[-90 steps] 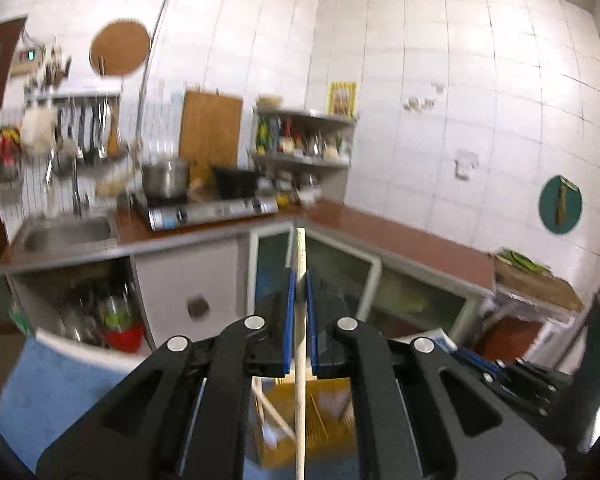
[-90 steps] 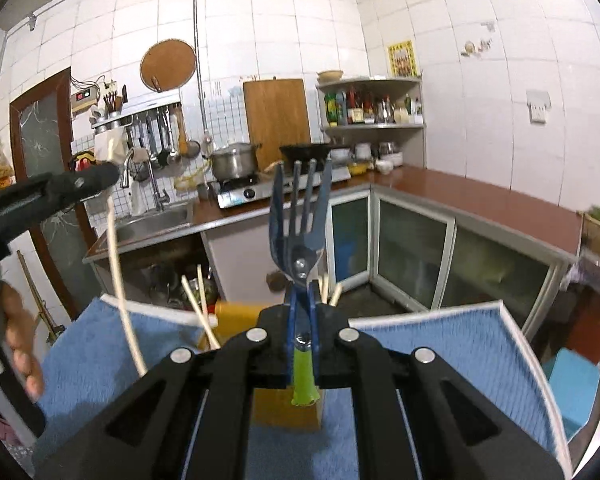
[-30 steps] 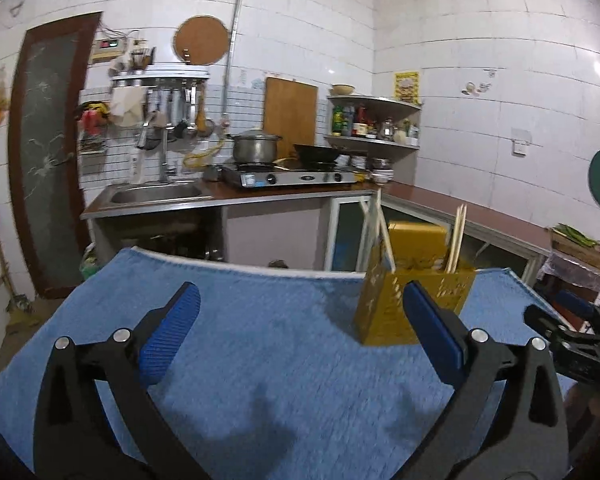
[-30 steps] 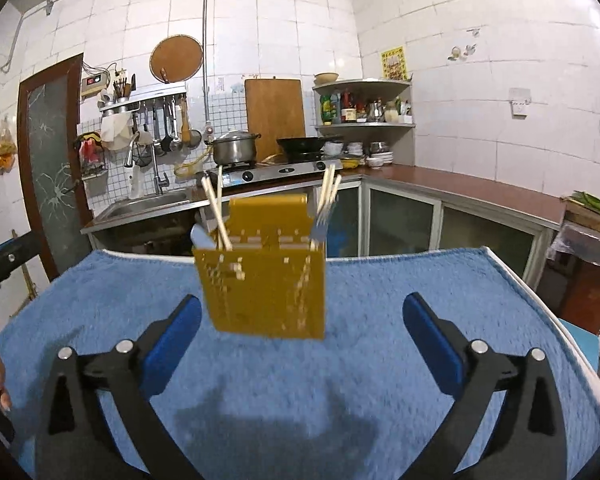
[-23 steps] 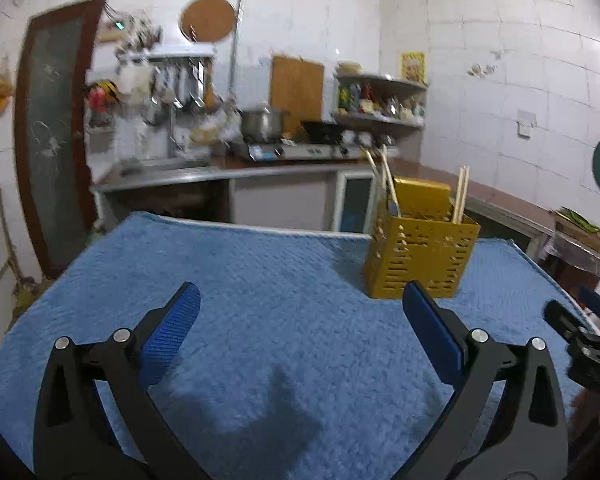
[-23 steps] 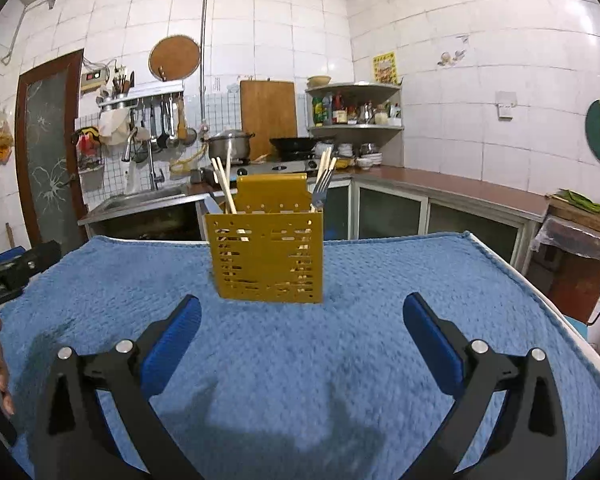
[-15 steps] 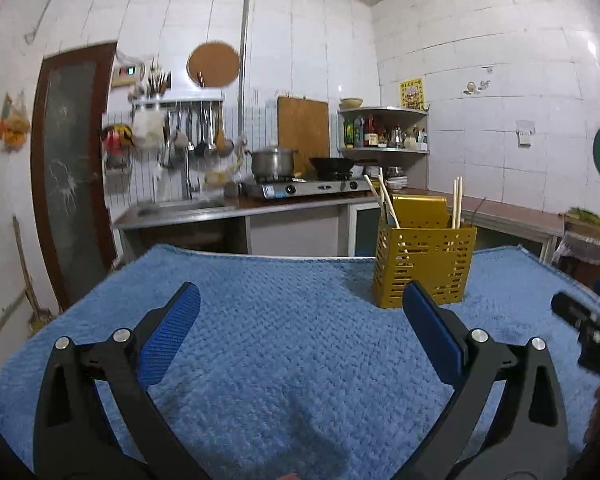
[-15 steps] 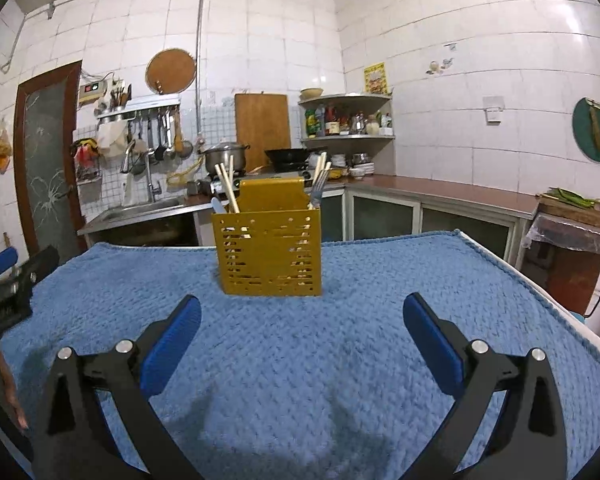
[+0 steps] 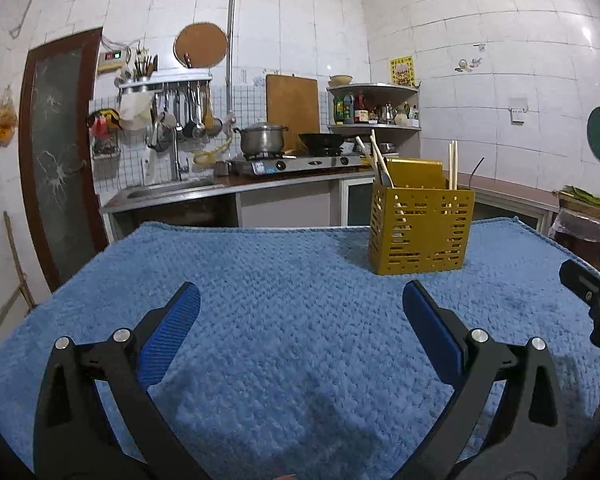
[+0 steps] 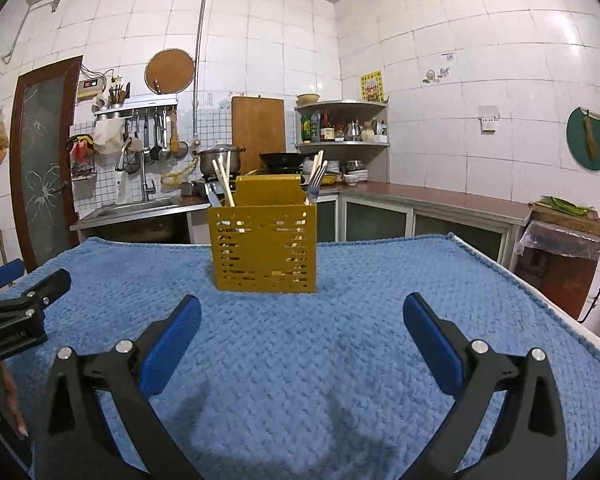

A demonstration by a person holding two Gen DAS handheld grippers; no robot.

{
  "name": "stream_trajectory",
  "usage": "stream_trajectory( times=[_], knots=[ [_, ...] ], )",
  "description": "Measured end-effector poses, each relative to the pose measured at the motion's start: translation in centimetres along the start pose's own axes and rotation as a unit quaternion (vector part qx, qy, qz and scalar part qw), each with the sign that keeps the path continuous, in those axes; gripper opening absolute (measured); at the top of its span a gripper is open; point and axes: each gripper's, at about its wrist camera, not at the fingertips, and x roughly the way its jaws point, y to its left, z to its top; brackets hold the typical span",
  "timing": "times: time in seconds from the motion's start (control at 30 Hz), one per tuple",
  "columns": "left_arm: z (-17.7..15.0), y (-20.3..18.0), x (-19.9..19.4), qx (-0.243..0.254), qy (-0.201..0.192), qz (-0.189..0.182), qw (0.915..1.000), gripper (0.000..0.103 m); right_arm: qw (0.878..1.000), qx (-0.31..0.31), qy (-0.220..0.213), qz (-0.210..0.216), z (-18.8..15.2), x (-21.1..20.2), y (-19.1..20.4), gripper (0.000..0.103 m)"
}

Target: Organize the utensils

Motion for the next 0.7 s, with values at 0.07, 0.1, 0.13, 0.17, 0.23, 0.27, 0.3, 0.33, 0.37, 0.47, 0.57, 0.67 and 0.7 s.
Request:
stream_trajectory(
  times=[0.07,0.1,0.13,0.17,0.23,0.27,0.3,0.33,0.37,0.47,0.57,0.67,0.7],
  knots=[
    [-0.21,-0.05,0.15,-0.003,0.005,0.000,1.0000,0.098,1.000,-0.002,-0.001,-0.001,-0.07,-0.05,0.09,0.099],
    [-0.26,-0.06,0.17,-0.003,0.005,-0.002,1.0000,0.098,1.000,-0.002,-0.003,0.000,-0.07,-0.12,0.11,0.099],
    [-0.27,-0.08,0.17,-0.002,0.004,-0.004,1.0000,0.098,1.000,-0.001,-0.003,0.000,-0.10,-0.15,0.12,0.099],
    [-0.32,-0.13,0.09,-0.001,0.002,-0.004,1.0000,0.098,1.000,-0.001,-0.003,0.000,-0.13,-0.15,0.12,0.099],
    [-0.40,-0.39,-0.14,0.003,-0.003,-0.004,1.0000,0.098,1.000,0.001,0.001,-0.001,-0.21,0.02,0.02,0.099],
    [-0.46,-0.48,-0.21,0.005,-0.005,-0.004,1.0000,0.098,1.000,0.003,0.003,-0.001,-0.25,0.07,-0.04,0.099],
    [-0.50,-0.51,-0.23,0.007,-0.006,-0.006,0.9999,0.098,1.000,0.004,0.003,-0.002,-0.26,0.11,-0.12,0.099],
    [-0.51,-0.52,-0.22,0.008,-0.005,-0.006,0.9999,0.098,1.000,0.005,0.003,-0.002,-0.23,0.12,-0.18,0.099],
    [-0.50,-0.52,-0.15,0.008,-0.004,-0.005,0.9999,0.098,1.000,0.006,0.002,-0.003,-0.23,0.05,-0.17,0.099],
    [-0.49,-0.41,-0.02,0.006,0.001,-0.005,1.0000,0.098,1.000,0.006,-0.001,-0.004,-0.27,-0.05,-0.16,0.099],
    [-0.52,-0.34,0.10,0.005,0.005,-0.004,1.0000,0.098,1.000,0.004,-0.003,-0.004,-0.27,-0.04,-0.16,0.099],
    [-0.56,-0.41,0.11,0.006,0.005,-0.002,1.0000,0.098,1.000,0.003,-0.005,-0.006,-0.26,-0.14,-0.12,0.099],
    [-0.57,-0.43,0.10,0.007,0.005,-0.002,1.0000,0.098,1.000,0.003,-0.006,-0.006,-0.28,-0.15,-0.15,0.099]
  ],
)
